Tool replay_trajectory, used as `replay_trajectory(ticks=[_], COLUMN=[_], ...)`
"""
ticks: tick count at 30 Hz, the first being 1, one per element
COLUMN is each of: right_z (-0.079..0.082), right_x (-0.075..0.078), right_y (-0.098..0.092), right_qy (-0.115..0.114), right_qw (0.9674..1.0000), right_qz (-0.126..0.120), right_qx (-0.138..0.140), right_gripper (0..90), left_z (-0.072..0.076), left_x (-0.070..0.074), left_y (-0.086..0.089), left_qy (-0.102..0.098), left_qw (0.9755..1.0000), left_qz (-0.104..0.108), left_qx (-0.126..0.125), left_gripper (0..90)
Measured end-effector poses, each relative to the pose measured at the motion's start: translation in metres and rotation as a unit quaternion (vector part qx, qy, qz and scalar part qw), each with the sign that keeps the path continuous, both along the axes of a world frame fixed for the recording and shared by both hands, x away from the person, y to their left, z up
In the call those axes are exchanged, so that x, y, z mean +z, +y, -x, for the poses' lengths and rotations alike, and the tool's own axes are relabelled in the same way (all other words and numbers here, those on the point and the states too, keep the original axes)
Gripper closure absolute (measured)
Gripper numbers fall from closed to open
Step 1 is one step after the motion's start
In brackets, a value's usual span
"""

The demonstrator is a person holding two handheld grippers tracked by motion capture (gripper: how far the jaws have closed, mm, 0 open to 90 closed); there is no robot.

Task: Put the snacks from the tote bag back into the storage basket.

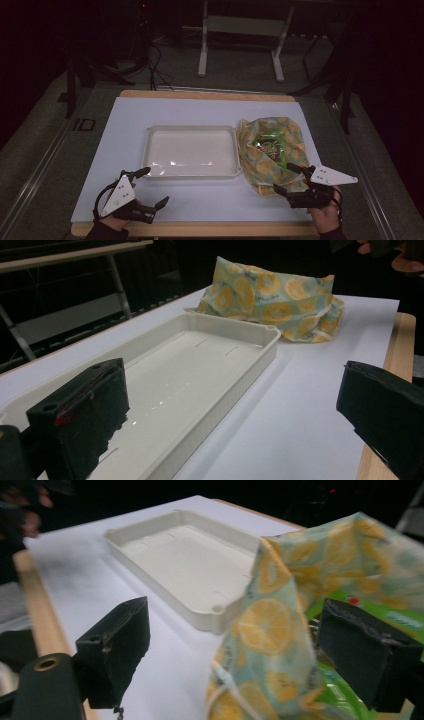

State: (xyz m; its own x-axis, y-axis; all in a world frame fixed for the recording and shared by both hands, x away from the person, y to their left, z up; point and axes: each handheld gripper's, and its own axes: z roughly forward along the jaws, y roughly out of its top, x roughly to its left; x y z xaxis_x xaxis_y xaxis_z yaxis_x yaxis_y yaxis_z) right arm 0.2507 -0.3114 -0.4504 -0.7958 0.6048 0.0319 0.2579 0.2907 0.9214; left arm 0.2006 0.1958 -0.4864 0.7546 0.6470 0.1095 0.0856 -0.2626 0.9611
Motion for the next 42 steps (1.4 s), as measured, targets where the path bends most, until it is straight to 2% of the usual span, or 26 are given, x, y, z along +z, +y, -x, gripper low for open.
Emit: replay_trajectory(ticks=[5, 13, 17, 22, 25, 31, 34, 35, 37, 38, 40, 42], right_z=[0.000, 0.004, 0.004, 0.003, 0.003, 0.002, 0.001, -0.001, -0.001, -0.003, -0.004, -0.005], right_x=[0.001, 0.009, 0.011, 0.014, 0.018, 0.021, 0.024, 0.026, 0.026, 0.028, 0.029, 0.032], right_y=[0.003, 0.010, 0.008, 0.003, -0.002, -0.006, -0.008, -0.009, -0.010, -0.012, -0.014, -0.015], right_qy=[0.011, 0.000, -0.011, -0.016, -0.024, -0.027, -0.033, -0.033, -0.029, -0.024, -0.022, -0.021], right_qw=[0.9999, 0.9999, 0.9999, 0.9998, 0.9992, 0.9986, 0.9976, 0.9958, 0.9956, 0.9940, 0.9939, 0.9921], right_qz=[-0.002, 0.005, 0.011, 0.007, 0.004, 0.002, 0.005, 0.007, 0.000, -0.006, -0.011, -0.009], right_qx=[0.006, 0.016, -0.001, -0.013, -0.031, -0.047, -0.060, -0.085, -0.089, -0.106, -0.108, -0.123], right_gripper=[11.2, 10.8, 11.1, 12.2, 12.4, 12.6, 12.8, 13.1, 13.3, 13.4, 13.7, 14.0], left_z=[0.000, 0.000, 0.001, 0.001, 0.000, 0.000, 0.000, 0.000, 0.000, 0.000, 0.000, 0.000], left_x=[-0.001, -0.002, -0.002, -0.002, -0.002, -0.002, -0.002, -0.003, -0.003, -0.003, -0.003, -0.003], left_y=[-0.003, -0.003, -0.003, -0.004, -0.004, -0.004, -0.004, -0.005, -0.005, -0.005, -0.005, -0.006], left_qy=[0.001, 0.002, 0.002, 0.002, 0.002, 0.001, 0.001, 0.001, 0.001, 0.001, 0.002, 0.002], left_qw=[1.0000, 0.9999, 0.9999, 0.9999, 0.9999, 0.9999, 0.9999, 0.9999, 0.9999, 0.9999, 0.9999, 0.9998], left_qz=[-0.007, -0.009, -0.008, -0.007, -0.008, -0.008, -0.009, -0.010, -0.010, -0.010, -0.011, -0.012], left_qx=[-0.007, -0.010, -0.011, -0.012, -0.012, -0.012, -0.012, -0.012, -0.012, -0.013, -0.013, -0.013], left_gripper=[0.8, 0.8, 0.8, 0.8, 0.8, 0.8, 0.8, 0.8, 0.8, 0.8, 0.8, 0.8])
